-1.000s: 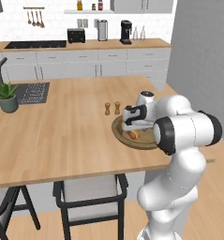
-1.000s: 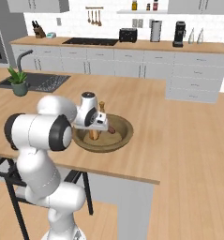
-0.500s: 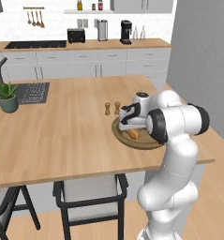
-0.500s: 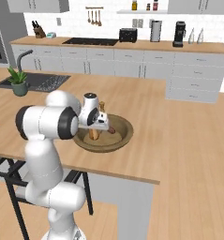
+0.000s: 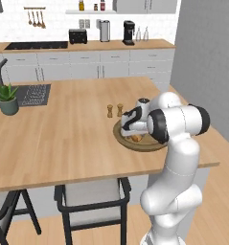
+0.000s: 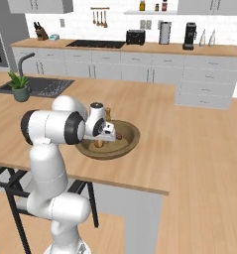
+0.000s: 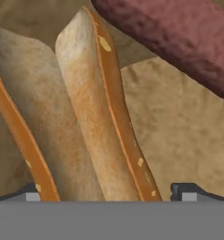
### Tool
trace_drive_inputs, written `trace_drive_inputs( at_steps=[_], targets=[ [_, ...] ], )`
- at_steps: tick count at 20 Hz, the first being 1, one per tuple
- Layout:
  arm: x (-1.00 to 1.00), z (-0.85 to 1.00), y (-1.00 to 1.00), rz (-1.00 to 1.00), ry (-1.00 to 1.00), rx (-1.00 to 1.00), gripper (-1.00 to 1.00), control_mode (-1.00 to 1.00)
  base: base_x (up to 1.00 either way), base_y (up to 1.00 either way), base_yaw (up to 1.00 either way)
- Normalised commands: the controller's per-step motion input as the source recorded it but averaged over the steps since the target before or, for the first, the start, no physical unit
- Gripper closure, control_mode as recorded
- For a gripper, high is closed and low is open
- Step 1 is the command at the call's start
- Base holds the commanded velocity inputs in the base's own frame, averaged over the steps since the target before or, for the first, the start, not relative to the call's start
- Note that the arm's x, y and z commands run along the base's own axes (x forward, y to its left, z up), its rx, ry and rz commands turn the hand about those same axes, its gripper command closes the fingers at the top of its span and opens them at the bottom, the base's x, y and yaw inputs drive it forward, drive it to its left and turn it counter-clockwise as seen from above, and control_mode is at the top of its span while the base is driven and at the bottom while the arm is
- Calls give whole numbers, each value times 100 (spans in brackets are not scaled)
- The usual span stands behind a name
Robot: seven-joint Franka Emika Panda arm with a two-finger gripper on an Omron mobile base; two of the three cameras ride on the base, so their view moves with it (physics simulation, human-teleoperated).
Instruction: Place one bun and one sausage from the bowl on each plate.
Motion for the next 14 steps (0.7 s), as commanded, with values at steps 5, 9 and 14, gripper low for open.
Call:
trace_drive_inputs(
  at_steps=[5, 9, 14],
  targets=[
    [0, 0, 0, 0, 1, 0, 100, -100, 0, 0, 0],
    [-2, 5, -5, 0, 0, 0, 100, -100, 0, 0, 0],
    [-53, 84, -17, 0, 0, 0, 100, -100, 0, 0, 0]
  ],
)
